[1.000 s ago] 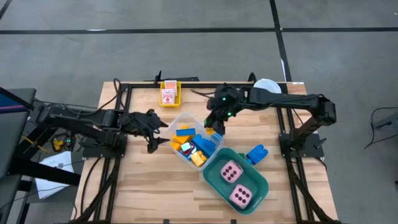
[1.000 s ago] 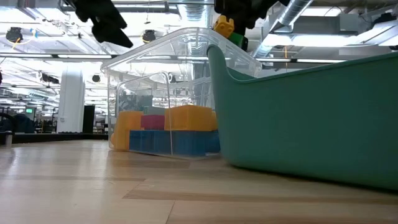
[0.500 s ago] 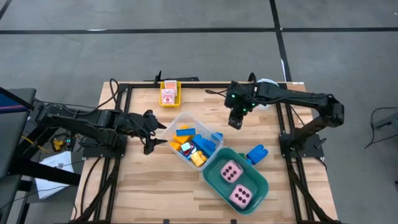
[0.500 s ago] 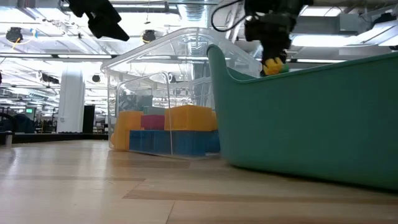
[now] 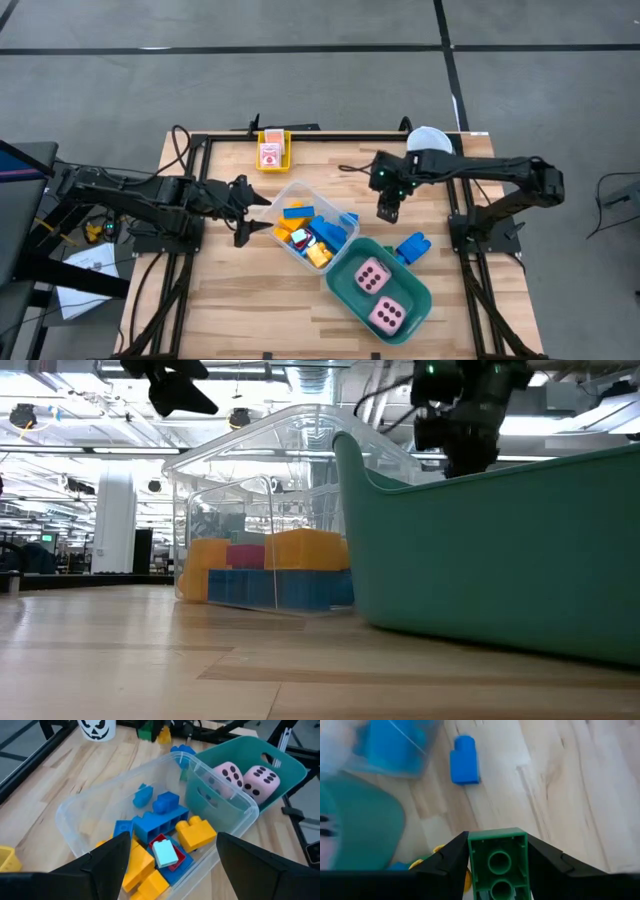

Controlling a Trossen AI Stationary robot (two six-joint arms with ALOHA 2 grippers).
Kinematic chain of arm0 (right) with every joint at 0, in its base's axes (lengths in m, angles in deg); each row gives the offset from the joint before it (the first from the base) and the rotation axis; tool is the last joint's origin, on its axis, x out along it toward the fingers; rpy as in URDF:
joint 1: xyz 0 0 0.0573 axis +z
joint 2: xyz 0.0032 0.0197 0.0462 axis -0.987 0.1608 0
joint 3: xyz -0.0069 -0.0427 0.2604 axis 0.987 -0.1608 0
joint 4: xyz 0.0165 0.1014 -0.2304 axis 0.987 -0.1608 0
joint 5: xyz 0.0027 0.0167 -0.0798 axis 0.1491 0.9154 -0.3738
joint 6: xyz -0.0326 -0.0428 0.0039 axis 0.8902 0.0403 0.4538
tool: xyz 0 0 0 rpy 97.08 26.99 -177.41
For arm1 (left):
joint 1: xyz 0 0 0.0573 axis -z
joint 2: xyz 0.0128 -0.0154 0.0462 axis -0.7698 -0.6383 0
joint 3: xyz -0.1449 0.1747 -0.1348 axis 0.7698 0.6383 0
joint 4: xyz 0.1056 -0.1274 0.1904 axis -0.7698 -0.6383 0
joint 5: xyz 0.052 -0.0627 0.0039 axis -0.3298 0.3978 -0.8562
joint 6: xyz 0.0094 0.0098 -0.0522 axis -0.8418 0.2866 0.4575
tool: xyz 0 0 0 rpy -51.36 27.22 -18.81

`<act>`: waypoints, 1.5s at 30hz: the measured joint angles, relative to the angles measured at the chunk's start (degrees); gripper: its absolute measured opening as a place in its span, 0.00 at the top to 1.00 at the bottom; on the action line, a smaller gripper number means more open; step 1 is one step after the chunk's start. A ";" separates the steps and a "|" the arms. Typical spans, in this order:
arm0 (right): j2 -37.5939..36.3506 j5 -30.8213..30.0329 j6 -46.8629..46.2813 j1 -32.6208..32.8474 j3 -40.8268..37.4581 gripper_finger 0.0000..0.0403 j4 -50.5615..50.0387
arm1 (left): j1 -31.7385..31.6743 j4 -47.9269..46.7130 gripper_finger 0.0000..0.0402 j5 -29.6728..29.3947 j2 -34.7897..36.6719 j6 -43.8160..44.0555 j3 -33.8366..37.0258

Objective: Pick & Place Toys
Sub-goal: Put the green game piece into the transparent bin

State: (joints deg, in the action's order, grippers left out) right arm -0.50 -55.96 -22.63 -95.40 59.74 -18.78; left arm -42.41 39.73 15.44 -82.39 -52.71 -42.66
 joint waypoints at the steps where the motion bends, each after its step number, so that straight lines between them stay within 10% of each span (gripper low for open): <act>1: 0.02 -0.12 0.07 -0.01 -1.55 0.60 1.26 | 0.00 0.10 0.28 -0.02 0.00 0.24 0.00; 25: 1.81 4.38 0.96 -4.35 -15.03 0.40 17.02 | 0.00 3.82 0.28 -0.13 -0.02 5.38 0.00; 45: 1.81 7.19 4.22 -5.54 -15.03 0.39 9.28 | 0.00 4.00 0.28 0.02 -0.02 7.21 0.02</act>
State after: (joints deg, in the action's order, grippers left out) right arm 1.31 -48.77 -18.41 -100.95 44.71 -9.50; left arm -42.41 43.73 15.46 -82.42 -45.50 -42.64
